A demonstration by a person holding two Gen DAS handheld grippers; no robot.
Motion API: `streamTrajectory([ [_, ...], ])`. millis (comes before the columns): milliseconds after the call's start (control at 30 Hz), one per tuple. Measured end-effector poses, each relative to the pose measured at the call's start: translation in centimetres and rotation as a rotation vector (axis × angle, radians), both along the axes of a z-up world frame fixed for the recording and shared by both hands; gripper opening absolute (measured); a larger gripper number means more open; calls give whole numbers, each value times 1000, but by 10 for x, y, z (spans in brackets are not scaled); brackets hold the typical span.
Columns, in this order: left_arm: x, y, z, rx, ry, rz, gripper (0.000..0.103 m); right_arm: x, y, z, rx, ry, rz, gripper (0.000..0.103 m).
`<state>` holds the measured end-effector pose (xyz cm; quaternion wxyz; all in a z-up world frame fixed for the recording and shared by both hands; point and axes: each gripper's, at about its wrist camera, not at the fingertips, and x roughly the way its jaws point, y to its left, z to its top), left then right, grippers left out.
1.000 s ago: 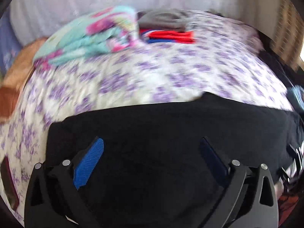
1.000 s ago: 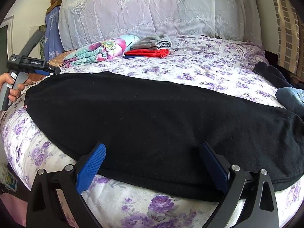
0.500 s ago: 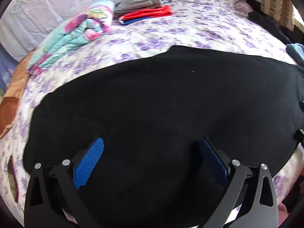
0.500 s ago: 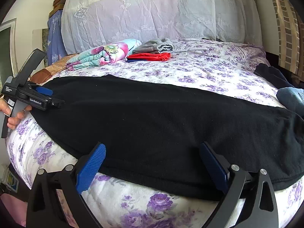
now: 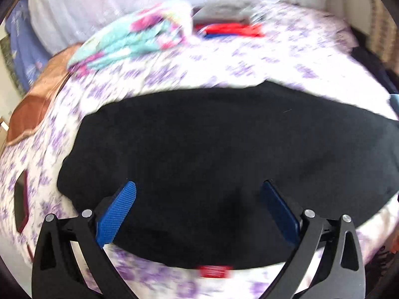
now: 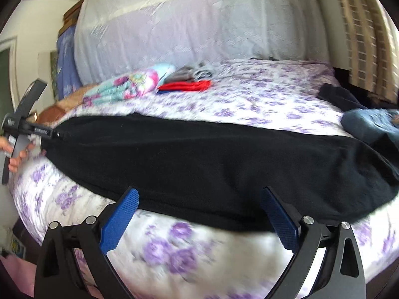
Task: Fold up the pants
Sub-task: 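Grasp the black pant leg end with the right tool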
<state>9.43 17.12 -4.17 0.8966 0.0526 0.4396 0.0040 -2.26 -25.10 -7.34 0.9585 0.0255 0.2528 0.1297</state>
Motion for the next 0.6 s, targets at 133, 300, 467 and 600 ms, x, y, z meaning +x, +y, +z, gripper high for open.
streamTrajectory([
  [133,-11,-44,17,-172,-72,-163,98,-20,-53,3,135,-10,-146,99],
  [300,-3,-107,-6,-321,-23,-318,98,-37,-114,-1,312,-22,-324,99],
  [467,2,-139,-48,-273,-8,-333,98,-39,-177,-16,533,0,-465,87],
  [600,-4,-149,-47,-227,-27,-346,98,-24,-201,-28,606,27,-472,65],
])
